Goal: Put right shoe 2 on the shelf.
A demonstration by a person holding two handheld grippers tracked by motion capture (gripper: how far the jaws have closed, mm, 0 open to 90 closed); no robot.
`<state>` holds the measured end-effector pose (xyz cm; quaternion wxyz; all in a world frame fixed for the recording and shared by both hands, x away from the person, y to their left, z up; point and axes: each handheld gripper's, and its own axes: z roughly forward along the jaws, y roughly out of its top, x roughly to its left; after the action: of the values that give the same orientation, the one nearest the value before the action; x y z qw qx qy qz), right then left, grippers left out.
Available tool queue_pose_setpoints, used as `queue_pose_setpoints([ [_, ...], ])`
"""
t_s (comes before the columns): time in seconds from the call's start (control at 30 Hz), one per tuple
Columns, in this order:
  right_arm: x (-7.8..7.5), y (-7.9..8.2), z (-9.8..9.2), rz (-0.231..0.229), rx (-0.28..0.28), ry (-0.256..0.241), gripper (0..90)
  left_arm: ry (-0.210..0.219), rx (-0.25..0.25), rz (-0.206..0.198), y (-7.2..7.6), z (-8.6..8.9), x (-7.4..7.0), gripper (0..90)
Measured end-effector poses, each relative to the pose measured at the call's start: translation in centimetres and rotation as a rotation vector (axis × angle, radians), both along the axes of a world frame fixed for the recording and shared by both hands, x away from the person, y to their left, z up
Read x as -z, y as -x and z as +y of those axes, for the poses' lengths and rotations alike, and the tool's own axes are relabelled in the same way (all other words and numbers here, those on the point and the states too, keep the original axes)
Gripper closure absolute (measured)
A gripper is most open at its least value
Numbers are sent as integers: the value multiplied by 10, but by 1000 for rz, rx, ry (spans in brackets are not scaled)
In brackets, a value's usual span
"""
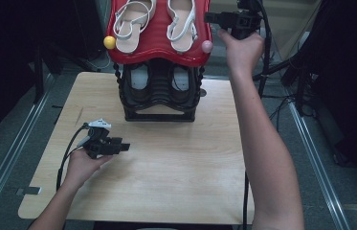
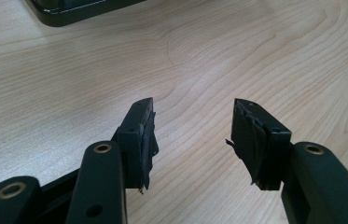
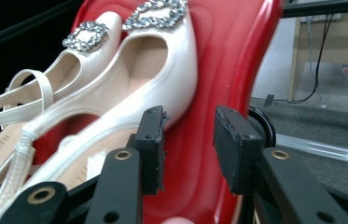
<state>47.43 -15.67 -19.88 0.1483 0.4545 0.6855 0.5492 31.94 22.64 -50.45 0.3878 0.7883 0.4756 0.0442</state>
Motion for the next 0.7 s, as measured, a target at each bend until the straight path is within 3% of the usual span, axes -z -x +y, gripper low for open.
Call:
queue_pose_setpoints([
  [0.23, 13, 0, -15, 10, 17, 2, 633, -3, 1, -1, 0, 0, 0, 501],
  [0.7, 39, 0, -43, 31, 45, 8, 500, -5, 1, -3, 0, 1, 0, 501],
])
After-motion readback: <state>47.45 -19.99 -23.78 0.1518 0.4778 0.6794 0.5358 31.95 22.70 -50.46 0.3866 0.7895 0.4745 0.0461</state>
